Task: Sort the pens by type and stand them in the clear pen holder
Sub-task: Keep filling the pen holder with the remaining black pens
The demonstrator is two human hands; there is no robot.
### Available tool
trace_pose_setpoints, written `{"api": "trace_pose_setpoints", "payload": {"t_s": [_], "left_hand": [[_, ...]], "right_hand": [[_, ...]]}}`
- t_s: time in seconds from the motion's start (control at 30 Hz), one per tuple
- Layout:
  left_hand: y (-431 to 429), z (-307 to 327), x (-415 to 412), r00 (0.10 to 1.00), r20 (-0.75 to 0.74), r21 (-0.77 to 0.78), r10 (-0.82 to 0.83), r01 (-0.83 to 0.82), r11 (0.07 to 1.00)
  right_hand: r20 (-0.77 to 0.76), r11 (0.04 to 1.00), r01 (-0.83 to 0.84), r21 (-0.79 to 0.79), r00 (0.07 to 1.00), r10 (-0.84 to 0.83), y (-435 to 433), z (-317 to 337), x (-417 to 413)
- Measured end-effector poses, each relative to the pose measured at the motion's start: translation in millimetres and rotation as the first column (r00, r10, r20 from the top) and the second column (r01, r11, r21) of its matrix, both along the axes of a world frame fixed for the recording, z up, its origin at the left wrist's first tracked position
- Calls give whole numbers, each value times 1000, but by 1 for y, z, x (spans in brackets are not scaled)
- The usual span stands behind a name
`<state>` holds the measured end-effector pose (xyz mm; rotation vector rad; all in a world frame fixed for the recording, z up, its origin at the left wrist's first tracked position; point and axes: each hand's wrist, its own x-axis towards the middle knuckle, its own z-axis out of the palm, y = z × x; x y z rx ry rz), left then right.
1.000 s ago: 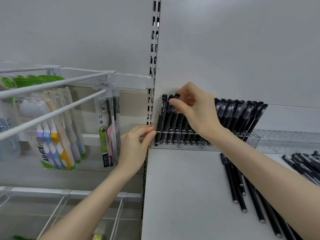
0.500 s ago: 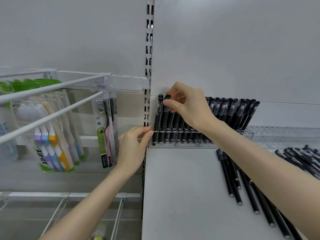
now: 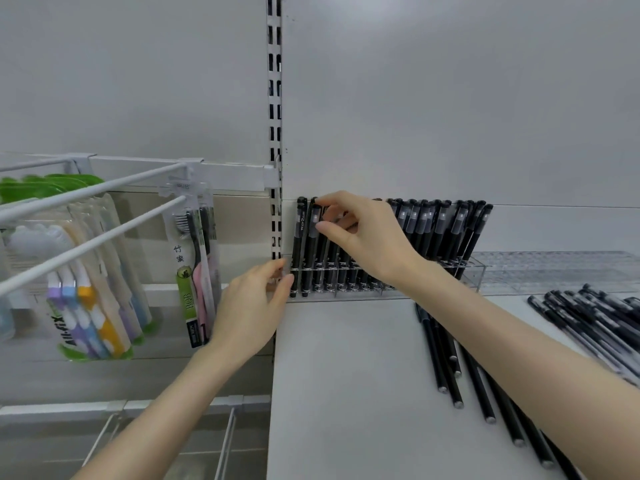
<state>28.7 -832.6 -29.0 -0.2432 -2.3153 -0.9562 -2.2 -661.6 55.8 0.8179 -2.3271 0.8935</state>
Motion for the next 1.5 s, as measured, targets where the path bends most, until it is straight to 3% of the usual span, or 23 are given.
{"api": "trace_pose_setpoints", "payload": {"t_s": [0.27,0.53,0.87,0.97,1.1,1.2,1.27,1.5], "left_hand": [[27,27,36,994,-88,-260,66,-87,962],[125,38,78,993,98,-370,62,-21,929],[210,12,91,891,374,-326,255,-131,936],[220,13,89,873,401,-300,278,-162,940],[212,9,105,877,480,-132,-7,80,988],[209,5,118,838,543,-272,-55,238,932],[213,4,117,839,543,-368,-8,246,897],[223,2,99,895,446,-312,29,126,942]], "right_hand": [[5,999,44,15,999,-44,56,-7,28],[124,995,16,102,992,-29,154,-30,62],[298,955,-58,292,954,-33,231,-70,66],[402,969,-108,223,916,10,236,-75,65],[398,949,-143,281,917,21,234,-80,61],[390,947,-140,290,921,17,234,-85,58],[385,954,-123,275,923,8,237,-84,60],[338,976,-88,202,941,14,240,-86,62]]}}
